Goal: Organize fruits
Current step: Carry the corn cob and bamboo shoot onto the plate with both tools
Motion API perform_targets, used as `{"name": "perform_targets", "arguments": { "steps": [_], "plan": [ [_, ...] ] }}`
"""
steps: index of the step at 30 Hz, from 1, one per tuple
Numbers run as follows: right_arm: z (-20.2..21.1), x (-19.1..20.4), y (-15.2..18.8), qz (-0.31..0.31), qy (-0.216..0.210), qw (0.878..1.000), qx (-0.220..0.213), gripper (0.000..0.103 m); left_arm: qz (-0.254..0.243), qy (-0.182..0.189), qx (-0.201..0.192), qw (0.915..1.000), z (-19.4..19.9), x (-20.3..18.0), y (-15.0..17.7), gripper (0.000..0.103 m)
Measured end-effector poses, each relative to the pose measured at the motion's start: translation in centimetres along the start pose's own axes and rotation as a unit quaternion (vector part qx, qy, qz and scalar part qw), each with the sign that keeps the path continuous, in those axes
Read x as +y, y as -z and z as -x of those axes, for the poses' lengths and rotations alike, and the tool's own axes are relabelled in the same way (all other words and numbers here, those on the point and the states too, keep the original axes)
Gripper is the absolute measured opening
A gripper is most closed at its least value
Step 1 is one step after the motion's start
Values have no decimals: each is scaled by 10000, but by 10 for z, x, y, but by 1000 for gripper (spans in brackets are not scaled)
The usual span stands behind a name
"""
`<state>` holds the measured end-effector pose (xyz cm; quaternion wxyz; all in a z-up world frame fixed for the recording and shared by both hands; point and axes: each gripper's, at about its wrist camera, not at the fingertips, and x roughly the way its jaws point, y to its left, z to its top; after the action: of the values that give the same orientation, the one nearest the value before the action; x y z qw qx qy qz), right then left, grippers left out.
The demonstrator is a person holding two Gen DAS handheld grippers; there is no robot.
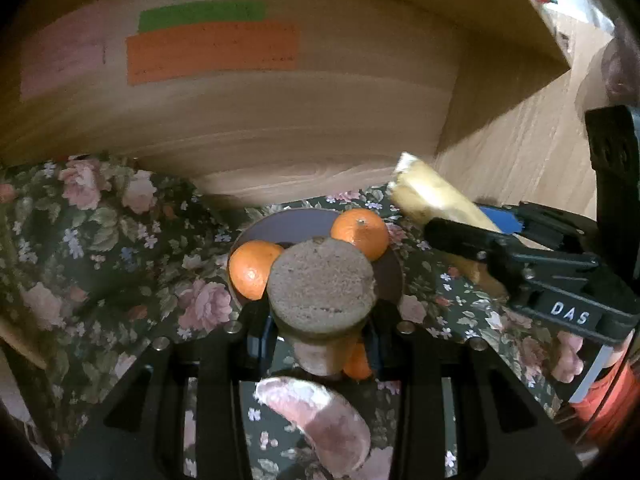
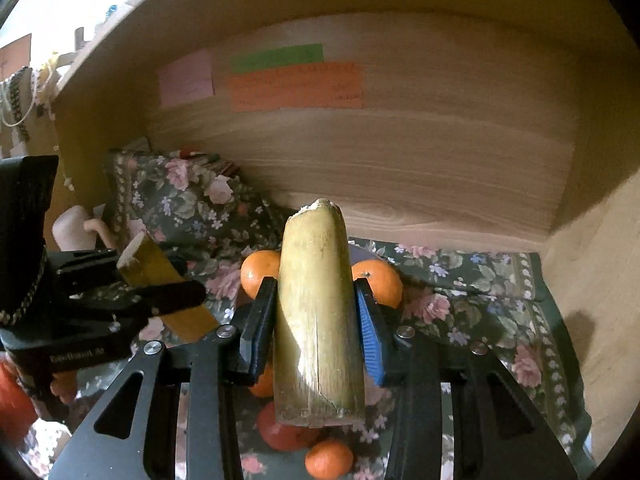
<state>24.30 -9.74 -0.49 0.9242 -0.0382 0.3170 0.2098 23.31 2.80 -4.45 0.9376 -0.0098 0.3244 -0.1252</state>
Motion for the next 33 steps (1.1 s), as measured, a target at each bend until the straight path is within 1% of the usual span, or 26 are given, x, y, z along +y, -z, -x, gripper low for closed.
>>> {"name": "perform_targets", "arguments": {
  "steps": [6, 13, 18, 23, 30, 32, 33],
  "plan": [
    [-33, -4, -6, 31, -52, 9996, 285, 35, 76, 47, 219, 9997, -27, 7, -7, 36],
    [-63, -10, -11, 80, -74, 9978, 659, 35, 72, 88, 383, 9992, -49, 14, -15, 36],
    [-75, -18, -10, -17, -140, 9966, 806, 35, -8, 74, 481, 9988, -61, 15, -19, 36],
    [-85, -20, -10, 8, -165, 9957, 913, 35, 47, 134, 627, 9979, -73, 18, -22, 36],
    [-95, -23, -10, -16, -133, 9944, 1047, 35, -28, 177, 680, 9975, -79, 16, -26, 36],
    [-97, -24, -11, -26, -120, 9939, 1095, 35, -4, 140, 697, 9975, -82, 17, -28, 38],
    [-98, -26, -10, -61, -126, 9935, 1131, 35, 1, 103, 693, 9975, -82, 18, -29, 41]
  ]
}}
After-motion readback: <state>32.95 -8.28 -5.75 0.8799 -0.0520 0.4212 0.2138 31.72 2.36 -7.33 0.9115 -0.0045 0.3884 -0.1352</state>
